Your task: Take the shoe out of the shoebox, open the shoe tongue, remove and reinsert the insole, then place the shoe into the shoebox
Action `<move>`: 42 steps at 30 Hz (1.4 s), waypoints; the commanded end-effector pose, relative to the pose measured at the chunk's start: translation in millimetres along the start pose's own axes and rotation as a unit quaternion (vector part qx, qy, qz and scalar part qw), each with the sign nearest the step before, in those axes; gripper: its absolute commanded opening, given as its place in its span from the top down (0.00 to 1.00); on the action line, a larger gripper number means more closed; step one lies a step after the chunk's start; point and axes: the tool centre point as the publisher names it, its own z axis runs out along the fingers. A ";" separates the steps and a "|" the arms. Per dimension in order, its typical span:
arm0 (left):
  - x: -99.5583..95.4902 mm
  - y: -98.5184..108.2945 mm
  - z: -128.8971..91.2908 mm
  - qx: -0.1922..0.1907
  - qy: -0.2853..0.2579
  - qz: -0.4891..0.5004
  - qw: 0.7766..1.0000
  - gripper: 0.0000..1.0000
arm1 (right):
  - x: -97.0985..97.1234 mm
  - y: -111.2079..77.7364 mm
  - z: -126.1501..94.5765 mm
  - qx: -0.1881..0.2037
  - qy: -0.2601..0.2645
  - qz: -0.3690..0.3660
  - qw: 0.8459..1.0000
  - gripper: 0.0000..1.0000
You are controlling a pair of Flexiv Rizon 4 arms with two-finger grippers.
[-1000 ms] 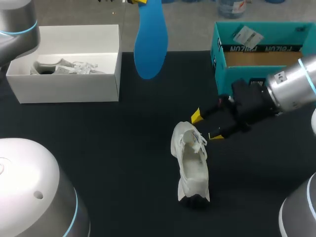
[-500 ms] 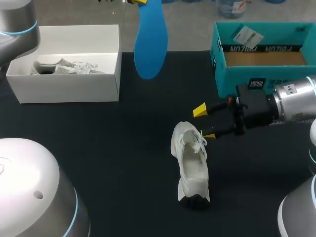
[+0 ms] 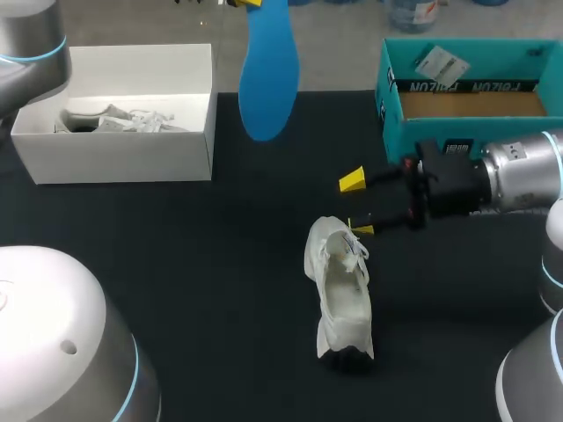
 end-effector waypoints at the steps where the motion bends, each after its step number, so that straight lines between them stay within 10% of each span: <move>1: 0.2 1.4 0.5 0.002 0.000 0.001 1.000 1.00 | 9.8 10.2 11.1 -0.001 0.000 -0.011 1.000 0.00; 42: 0.2 1.4 0.5 0.002 0.000 0.001 1.000 1.00 | 24.4 32.1 13.5 -0.049 0.037 -0.063 0.996 0.00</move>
